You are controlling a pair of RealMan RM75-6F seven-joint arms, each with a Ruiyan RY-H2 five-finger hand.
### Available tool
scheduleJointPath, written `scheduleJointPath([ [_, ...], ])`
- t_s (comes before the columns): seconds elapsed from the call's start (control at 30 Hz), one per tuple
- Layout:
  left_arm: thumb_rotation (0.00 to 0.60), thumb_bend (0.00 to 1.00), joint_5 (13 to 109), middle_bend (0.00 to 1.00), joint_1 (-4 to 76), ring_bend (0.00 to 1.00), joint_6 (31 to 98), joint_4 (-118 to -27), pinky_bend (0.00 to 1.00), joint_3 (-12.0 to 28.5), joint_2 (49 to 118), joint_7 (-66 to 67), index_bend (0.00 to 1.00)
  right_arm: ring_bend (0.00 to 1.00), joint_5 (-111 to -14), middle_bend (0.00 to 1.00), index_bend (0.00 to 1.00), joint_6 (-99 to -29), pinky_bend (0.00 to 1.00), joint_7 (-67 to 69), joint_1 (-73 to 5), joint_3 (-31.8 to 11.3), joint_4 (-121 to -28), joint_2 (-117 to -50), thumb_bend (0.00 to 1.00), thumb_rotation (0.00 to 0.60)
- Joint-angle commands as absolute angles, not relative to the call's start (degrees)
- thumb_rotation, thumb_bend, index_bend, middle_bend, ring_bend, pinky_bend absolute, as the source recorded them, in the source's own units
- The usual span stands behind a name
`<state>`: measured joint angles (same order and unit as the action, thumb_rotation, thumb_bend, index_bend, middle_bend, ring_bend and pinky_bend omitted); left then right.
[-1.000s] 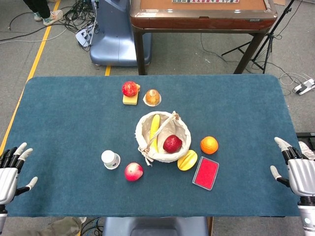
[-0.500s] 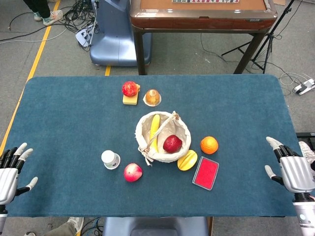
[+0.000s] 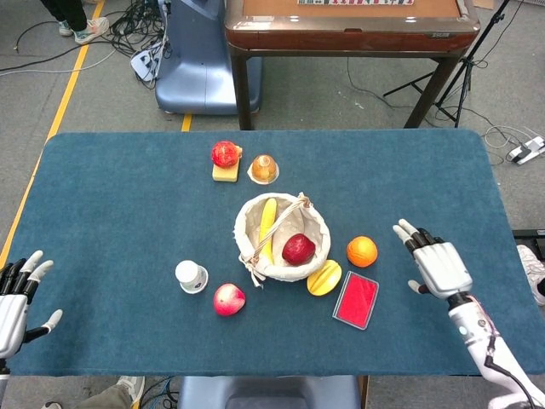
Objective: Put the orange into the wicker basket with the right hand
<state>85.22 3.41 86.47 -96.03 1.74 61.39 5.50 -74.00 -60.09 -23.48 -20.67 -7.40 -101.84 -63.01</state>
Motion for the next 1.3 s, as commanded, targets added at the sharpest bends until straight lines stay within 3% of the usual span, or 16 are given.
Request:
scheduleJointPath([
  [0.03, 0.6, 0.26, 85.11, 0.0, 3.31, 0.0, 86.44, -95.92, 0.0, 1.67, 61.36, 5.46, 0.16, 0.12, -70.6, 0.06, 0.0, -56.75, 0.37, -27.2, -24.47, -8.46, -99.25, -66.55, 0.05, 0.6],
  [0.3, 0.6, 0.26, 85.03, 0.0, 3.13, 0.0, 86.54, -95.9, 0.0, 1.69, 61.39, 5.35, 0.16, 0.12, -67.98, 0.16, 0.02, -53.27, 0.37, -29.84, -29.77, -8.62, -91.49, -73.88, 0.07, 0.6],
  [0.47, 0.6, 0.26, 84.76, 0.0, 3.1, 0.0, 86.32, -95.78, 0.0, 1.7, 61.39, 5.51, 0.16, 0.12, -66.94, 0.16, 0.06, -51.81, 0.37, -29.57, -31.51, -7.94, -87.67, -77.37, 0.08, 0.6],
  [0.9, 0.6, 0.26, 84.29, 0.0, 3.12, 0.0, 85.85, -95.33, 0.0, 1.76, 61.58, 5.41, 0.16, 0.2, -65.41, 0.24, 0.21, -49.99, 0.38, -28.47, -34.5, -6.7, -80.6, -83.26, 0.13, 0.6],
  [1.1, 0.6, 0.26, 84.11, 0.0, 2.81, 0.0, 86.11, -94.83, 0.0, 1.77, 61.55, 4.75, 0.17, 0.31, -67.23, 0.34, 0.36, -53.05, 0.44, -26.01, -34.07, -7.07, -81.7, -82.67, 0.23, 0.6],
  [1.3, 0.6, 0.26, 84.17, 0.0, 2.86, 0.0, 85.89, -94.36, 0.0, 1.75, 61.75, 4.29, 0.17, 0.34, -70.19, 0.38, 0.4, -58.04, 0.46, -23.84, -32.57, -8.0, -89.0, -77.18, 0.24, 0.6],
])
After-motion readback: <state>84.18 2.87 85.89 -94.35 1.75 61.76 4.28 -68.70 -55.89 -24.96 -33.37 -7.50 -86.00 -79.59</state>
